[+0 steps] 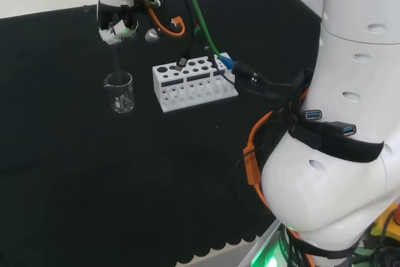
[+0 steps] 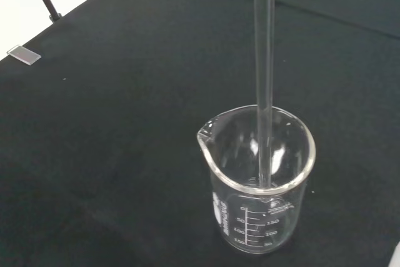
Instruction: Stir in the beaker to the left of the white test tube rack with the glass rod.
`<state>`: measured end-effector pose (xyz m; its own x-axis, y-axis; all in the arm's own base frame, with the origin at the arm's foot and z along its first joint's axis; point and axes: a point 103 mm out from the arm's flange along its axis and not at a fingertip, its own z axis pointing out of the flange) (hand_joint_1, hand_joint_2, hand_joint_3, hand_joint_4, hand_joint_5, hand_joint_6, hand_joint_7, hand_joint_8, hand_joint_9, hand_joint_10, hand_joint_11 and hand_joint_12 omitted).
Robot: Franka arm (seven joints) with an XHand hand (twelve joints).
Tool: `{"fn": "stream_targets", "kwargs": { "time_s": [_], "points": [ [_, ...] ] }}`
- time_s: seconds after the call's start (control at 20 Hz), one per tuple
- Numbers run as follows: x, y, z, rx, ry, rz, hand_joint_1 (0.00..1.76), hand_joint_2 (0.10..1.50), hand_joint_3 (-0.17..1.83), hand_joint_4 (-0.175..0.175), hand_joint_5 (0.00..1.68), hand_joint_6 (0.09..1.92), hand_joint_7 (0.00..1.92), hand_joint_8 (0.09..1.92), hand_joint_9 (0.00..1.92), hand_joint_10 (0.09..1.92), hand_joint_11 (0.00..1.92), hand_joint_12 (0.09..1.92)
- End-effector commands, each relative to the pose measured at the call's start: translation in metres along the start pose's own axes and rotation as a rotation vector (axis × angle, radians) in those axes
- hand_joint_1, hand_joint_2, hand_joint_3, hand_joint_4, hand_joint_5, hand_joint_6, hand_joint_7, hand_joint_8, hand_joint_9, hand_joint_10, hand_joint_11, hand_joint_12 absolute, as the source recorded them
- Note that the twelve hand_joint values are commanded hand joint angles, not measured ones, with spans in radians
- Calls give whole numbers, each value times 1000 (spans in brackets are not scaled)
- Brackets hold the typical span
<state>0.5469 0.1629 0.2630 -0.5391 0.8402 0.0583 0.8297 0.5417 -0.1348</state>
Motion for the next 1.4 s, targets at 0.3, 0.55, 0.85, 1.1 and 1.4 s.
{"fn": "stream_targets", "kwargs": {
  "time_s": [0.3, 0.55, 0.85, 1.1, 1.4],
  "points": [
    [6, 26, -3, -10, -3, -27, 1317, 1090, -175, -175, 1218, 401, 1283, 780, 1640, 523, 1519, 713],
    [-4, 27, -4, 5, 14, -14, 1317, 1090, -175, -175, 1218, 401, 1283, 780, 1639, 523, 1518, 714],
    [-26, 7, -4, -4, -4, 14, 1317, 1090, -175, -175, 1217, 403, 1283, 780, 1639, 523, 1518, 714],
    [-22, -1, -3, 20, -9, 21, 1317, 1090, -175, -175, 1216, 404, 1283, 780, 1639, 524, 1518, 715],
    [-17, -11, -2, 18, -14, 23, 1317, 1090, -175, -175, 1216, 405, 1283, 780, 1638, 524, 1518, 715]
  ]
}}
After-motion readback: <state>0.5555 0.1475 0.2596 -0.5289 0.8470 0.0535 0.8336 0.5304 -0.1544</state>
